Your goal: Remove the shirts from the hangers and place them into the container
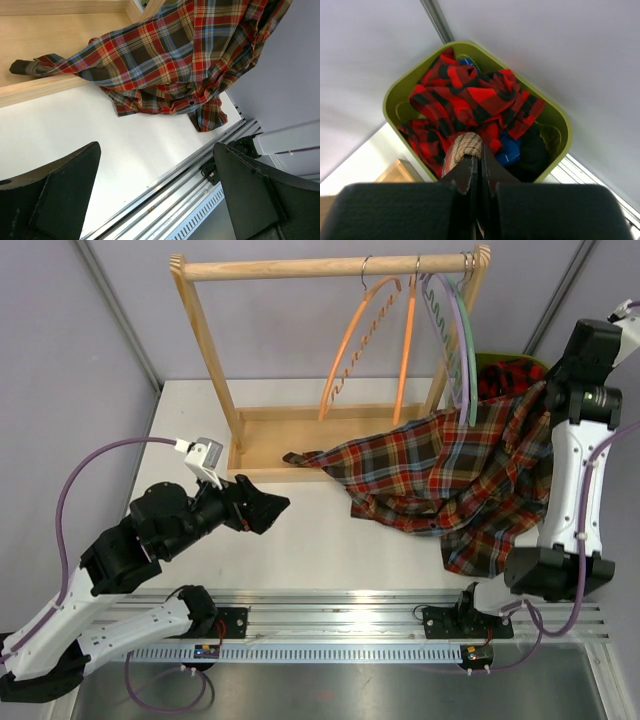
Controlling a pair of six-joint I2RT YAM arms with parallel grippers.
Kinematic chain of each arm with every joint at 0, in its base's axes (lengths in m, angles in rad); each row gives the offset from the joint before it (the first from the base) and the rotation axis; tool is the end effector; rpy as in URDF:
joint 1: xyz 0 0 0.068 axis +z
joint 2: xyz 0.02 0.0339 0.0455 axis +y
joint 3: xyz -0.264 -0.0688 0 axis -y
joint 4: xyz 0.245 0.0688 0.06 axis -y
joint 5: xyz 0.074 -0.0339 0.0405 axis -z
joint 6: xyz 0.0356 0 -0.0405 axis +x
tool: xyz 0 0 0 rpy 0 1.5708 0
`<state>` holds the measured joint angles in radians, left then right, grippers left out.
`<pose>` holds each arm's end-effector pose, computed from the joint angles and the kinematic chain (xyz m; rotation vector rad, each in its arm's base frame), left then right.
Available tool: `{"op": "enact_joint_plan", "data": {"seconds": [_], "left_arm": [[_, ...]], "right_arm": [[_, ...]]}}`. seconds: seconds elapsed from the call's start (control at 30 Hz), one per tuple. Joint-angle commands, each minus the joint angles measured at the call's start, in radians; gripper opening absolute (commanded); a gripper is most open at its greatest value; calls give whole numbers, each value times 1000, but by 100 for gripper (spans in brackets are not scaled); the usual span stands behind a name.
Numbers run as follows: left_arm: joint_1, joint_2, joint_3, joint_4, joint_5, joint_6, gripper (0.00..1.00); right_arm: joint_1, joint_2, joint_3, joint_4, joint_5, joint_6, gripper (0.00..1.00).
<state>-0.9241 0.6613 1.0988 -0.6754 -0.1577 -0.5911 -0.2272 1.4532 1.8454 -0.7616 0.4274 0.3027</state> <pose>0.0733 -0.0878 0.4081 0.1988 1.8964 -0.9193 0.2809 -0.0801 0.4863 0.7707 1.7610 -0.3632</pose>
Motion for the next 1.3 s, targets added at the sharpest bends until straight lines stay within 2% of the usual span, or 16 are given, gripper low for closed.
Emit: {"op": "enact_joint_plan", "data": {"seconds": [0.0, 0.07, 0.1, 0.17, 0.2, 0.27, 0.4, 0.47, 0.6, 0.73, 0.9, 1.03, 1.13, 1.17, 1.23, 1.27], "left_arm": [[-4, 0, 18, 63, 26, 33, 99], [-4, 23, 38, 65, 41, 37, 99], [-2, 32, 44, 63, 58, 42, 99], [-2, 67, 70, 56, 72, 43, 99], [-2, 80, 75, 59, 89, 47, 99], [-2, 106, 90, 62, 95, 50, 99], [-2, 139, 124, 68, 92, 65, 99], [-1, 152, 134, 71, 92, 65, 99], [-1, 179, 144, 80, 93, 48, 99], [2, 198, 141, 77, 86, 30, 99], [8, 198, 138, 92, 81, 10, 99], [21, 207, 136, 112, 87, 11, 99], [27, 222, 134, 120, 104, 7, 99], [28, 227, 133, 128, 118, 7, 99], [28, 230, 127, 137, 122, 4, 99], [30, 231, 121, 145, 129, -1, 99]], "right_arm": [[-37, 76, 250, -8, -78, -26, 0], [-37, 151, 365, -13, -66, -46, 0], [-37, 176, 484, -15, -59, -63, 0], [-37, 252, 610, -5, -67, -91, 0], [-37, 284, 741, 1, -73, -112, 0], [-37, 348, 820, 48, -108, -137, 0], [-37, 338, 720, 379, -151, -194, 0], [-37, 355, 750, 454, -164, -195, 0], [-37, 421, 781, 765, -155, -178, 0], [-37, 582, 994, 902, -183, -142, 0], [-38, 643, 908, 1158, -202, -94, 0], [-57, 752, 995, 1134, -214, -60, 0], [-66, 785, 918, 1020, -237, -77, 0], [-66, 797, 910, 907, -248, -83, 0], [-64, 819, 867, 811, -262, -94, 0], [-63, 819, 798, 727, -251, -94, 0]]}}
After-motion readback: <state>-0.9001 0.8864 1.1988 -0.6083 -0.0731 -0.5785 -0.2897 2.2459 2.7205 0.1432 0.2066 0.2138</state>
